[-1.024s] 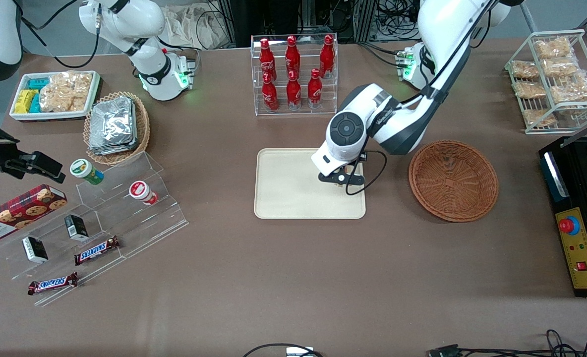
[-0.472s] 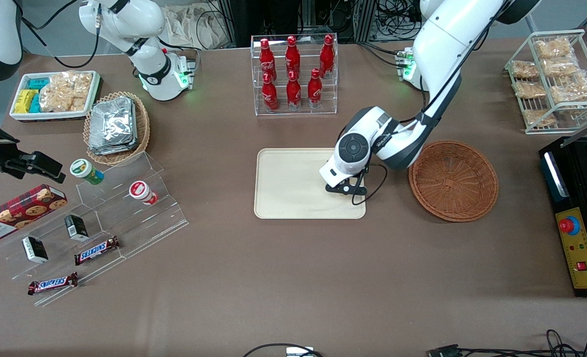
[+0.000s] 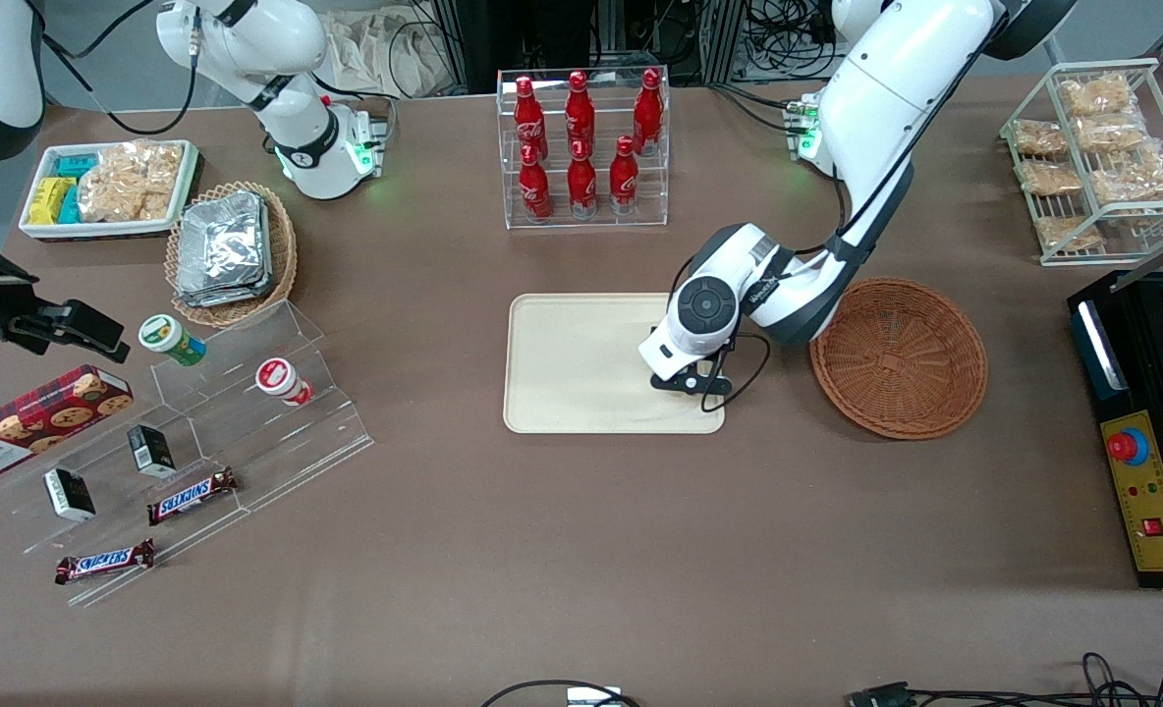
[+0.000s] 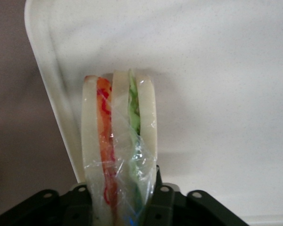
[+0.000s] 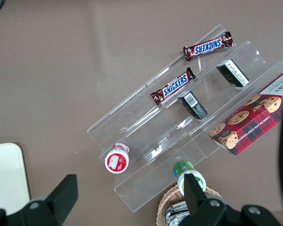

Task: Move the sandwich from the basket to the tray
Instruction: 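Lower the sandwich onto the tray and open the left gripper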

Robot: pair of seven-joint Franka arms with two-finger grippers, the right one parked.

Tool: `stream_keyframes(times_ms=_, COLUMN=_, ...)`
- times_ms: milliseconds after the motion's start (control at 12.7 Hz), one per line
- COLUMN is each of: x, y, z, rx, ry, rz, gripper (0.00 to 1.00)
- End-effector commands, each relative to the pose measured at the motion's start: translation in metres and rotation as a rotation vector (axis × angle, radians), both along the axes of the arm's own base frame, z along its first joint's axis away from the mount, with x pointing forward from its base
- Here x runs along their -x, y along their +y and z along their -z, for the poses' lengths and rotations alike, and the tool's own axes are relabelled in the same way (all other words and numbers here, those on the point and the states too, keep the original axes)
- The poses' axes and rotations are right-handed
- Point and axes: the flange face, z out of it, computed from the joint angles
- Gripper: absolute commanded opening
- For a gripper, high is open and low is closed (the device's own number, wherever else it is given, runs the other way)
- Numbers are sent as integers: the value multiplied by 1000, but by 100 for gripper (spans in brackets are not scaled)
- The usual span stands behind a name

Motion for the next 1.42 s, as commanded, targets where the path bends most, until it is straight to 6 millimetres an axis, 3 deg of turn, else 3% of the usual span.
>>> stream_keyframes(times_ms=0, x=-3, y=1, z=-4, rx=4, ry=-16, rz=9, gripper=100)
stream_keyframes(times_ms=551, x=-5, y=2, z=-8, rx=3, ry=-20, rz=2, gripper=100)
stream_keyframes(times_ms=787, x=-14, y=0, z=-22, rx=-6, ry=-9, rz=-10, gripper=100)
stream_keyframes(times_ms=1024, x=-43, y=4, z=-79, rx=-31, ry=25, rz=-47, gripper=100)
stream_keyframes(times_ms=1181, x=-59, y=12, z=-143, rx=3, ry=69, rz=-96, gripper=100)
stream_keyframes(times_ms=1339, x=-55, y=27, z=-206, rx=6, ry=55, rz=-105, gripper=100)
